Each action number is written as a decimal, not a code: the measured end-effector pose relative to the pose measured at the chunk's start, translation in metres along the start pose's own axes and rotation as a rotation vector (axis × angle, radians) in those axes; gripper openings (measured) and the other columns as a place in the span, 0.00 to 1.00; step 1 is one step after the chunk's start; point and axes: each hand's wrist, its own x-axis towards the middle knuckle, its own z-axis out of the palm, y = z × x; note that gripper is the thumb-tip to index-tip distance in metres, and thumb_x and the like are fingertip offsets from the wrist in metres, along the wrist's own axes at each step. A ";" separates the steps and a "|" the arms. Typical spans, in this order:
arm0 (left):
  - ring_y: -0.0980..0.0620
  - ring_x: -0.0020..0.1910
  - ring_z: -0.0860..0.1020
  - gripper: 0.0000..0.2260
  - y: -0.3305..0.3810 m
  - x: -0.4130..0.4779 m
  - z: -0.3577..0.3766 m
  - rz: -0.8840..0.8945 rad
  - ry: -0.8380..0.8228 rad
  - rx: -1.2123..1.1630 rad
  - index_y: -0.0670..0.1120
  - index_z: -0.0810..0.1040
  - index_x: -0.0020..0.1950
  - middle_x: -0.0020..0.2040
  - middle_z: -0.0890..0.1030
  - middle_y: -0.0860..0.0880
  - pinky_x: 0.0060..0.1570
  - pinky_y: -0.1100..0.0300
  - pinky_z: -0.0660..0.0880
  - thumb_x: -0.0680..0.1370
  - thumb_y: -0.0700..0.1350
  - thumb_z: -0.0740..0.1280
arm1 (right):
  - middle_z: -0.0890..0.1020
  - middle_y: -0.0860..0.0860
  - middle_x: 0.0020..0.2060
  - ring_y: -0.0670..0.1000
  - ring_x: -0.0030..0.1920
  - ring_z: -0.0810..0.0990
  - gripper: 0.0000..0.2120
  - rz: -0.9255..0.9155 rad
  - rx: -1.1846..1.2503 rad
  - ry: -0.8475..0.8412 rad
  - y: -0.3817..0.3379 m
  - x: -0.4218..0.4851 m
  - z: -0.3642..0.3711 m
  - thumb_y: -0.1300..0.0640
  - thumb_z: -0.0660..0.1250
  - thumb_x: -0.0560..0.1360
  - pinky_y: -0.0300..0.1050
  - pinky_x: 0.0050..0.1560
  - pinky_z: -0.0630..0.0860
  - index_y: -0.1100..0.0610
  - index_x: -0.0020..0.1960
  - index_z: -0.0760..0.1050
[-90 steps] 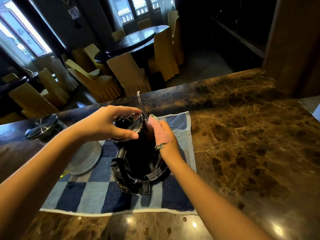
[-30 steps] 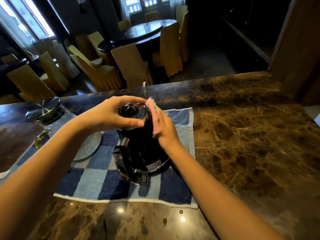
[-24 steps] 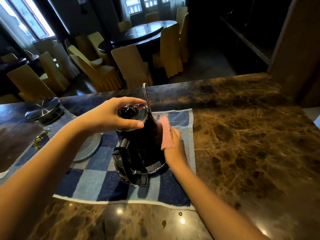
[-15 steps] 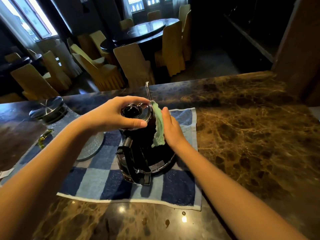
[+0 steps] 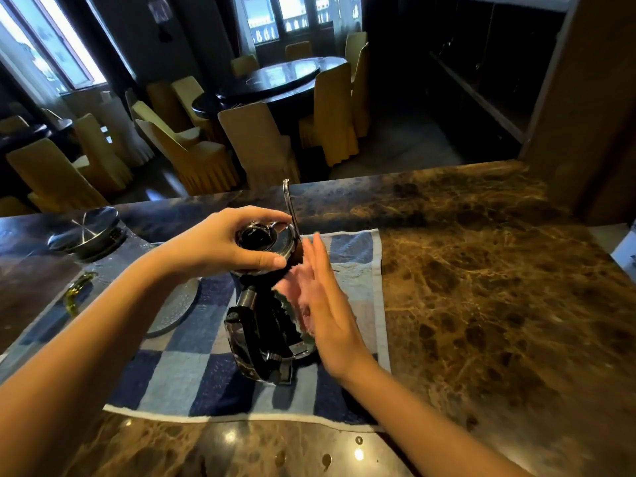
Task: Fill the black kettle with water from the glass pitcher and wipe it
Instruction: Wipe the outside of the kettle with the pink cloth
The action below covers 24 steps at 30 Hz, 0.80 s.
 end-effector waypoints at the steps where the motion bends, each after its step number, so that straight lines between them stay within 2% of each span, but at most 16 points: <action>1: 0.58 0.66 0.70 0.28 0.001 0.000 0.001 -0.003 0.001 -0.004 0.66 0.71 0.61 0.64 0.74 0.59 0.66 0.53 0.65 0.61 0.62 0.71 | 0.54 0.35 0.75 0.43 0.77 0.51 0.24 -0.013 -0.084 0.013 -0.003 0.006 -0.002 0.44 0.51 0.80 0.58 0.76 0.53 0.25 0.69 0.44; 3: 0.58 0.65 0.70 0.30 0.001 -0.001 0.003 -0.010 0.004 -0.011 0.65 0.71 0.62 0.64 0.74 0.59 0.66 0.53 0.66 0.60 0.63 0.71 | 0.52 0.41 0.77 0.44 0.77 0.51 0.32 -0.018 -0.270 0.001 0.005 0.007 -0.006 0.47 0.56 0.79 0.58 0.75 0.55 0.31 0.71 0.38; 6: 0.58 0.66 0.70 0.32 0.002 -0.002 0.003 -0.009 0.015 -0.014 0.61 0.72 0.64 0.65 0.74 0.58 0.67 0.54 0.65 0.61 0.62 0.71 | 0.38 0.34 0.76 0.36 0.75 0.40 0.38 0.047 -0.312 -0.024 0.020 -0.009 -0.010 0.43 0.60 0.75 0.54 0.77 0.48 0.29 0.69 0.33; 9: 0.57 0.67 0.69 0.32 0.003 -0.002 0.002 -0.019 0.012 -0.020 0.59 0.72 0.65 0.66 0.74 0.57 0.68 0.53 0.64 0.61 0.62 0.71 | 0.36 0.33 0.74 0.34 0.74 0.37 0.43 0.058 -0.405 -0.015 0.023 -0.022 -0.006 0.44 0.65 0.73 0.51 0.78 0.46 0.34 0.71 0.33; 12: 0.56 0.68 0.68 0.32 0.002 -0.003 0.004 -0.022 0.014 -0.030 0.59 0.71 0.65 0.66 0.73 0.56 0.68 0.53 0.64 0.62 0.61 0.71 | 0.34 0.39 0.75 0.39 0.75 0.34 0.47 -0.046 -0.591 -0.052 0.017 -0.029 0.004 0.46 0.67 0.74 0.47 0.77 0.39 0.43 0.74 0.32; 14: 0.56 0.68 0.68 0.31 0.002 -0.003 0.003 -0.018 0.014 -0.027 0.60 0.71 0.64 0.66 0.73 0.57 0.68 0.53 0.63 0.62 0.60 0.71 | 0.31 0.39 0.75 0.40 0.75 0.33 0.49 -0.140 -0.639 -0.051 0.009 -0.021 0.011 0.48 0.67 0.74 0.40 0.75 0.35 0.43 0.73 0.29; 16: 0.58 0.66 0.68 0.29 0.003 -0.003 0.002 -0.016 0.018 -0.032 0.63 0.71 0.62 0.65 0.73 0.59 0.66 0.55 0.64 0.61 0.61 0.70 | 0.32 0.38 0.74 0.39 0.75 0.35 0.53 -0.156 -0.614 -0.019 0.000 -0.003 0.012 0.49 0.68 0.72 0.37 0.74 0.37 0.38 0.70 0.24; 19: 0.59 0.65 0.70 0.30 0.003 -0.002 0.003 -0.015 0.022 -0.033 0.63 0.71 0.62 0.64 0.74 0.59 0.65 0.56 0.65 0.60 0.63 0.70 | 0.39 0.40 0.77 0.39 0.76 0.39 0.57 -0.099 -0.577 0.004 -0.002 0.014 0.007 0.44 0.72 0.67 0.44 0.74 0.39 0.36 0.70 0.25; 21: 0.58 0.66 0.70 0.31 0.002 -0.002 0.004 -0.018 0.023 -0.027 0.62 0.71 0.63 0.65 0.74 0.58 0.65 0.55 0.65 0.60 0.64 0.70 | 0.42 0.42 0.78 0.42 0.77 0.41 0.58 -0.009 -0.536 0.025 0.006 0.010 0.005 0.39 0.72 0.64 0.48 0.74 0.41 0.37 0.72 0.27; 24: 0.57 0.67 0.69 0.32 0.002 -0.002 0.005 -0.022 0.020 -0.034 0.61 0.71 0.64 0.66 0.74 0.57 0.67 0.53 0.65 0.61 0.62 0.70 | 0.41 0.41 0.78 0.41 0.76 0.40 0.61 0.142 -0.481 0.056 0.020 -0.003 0.004 0.35 0.73 0.61 0.48 0.74 0.41 0.38 0.72 0.27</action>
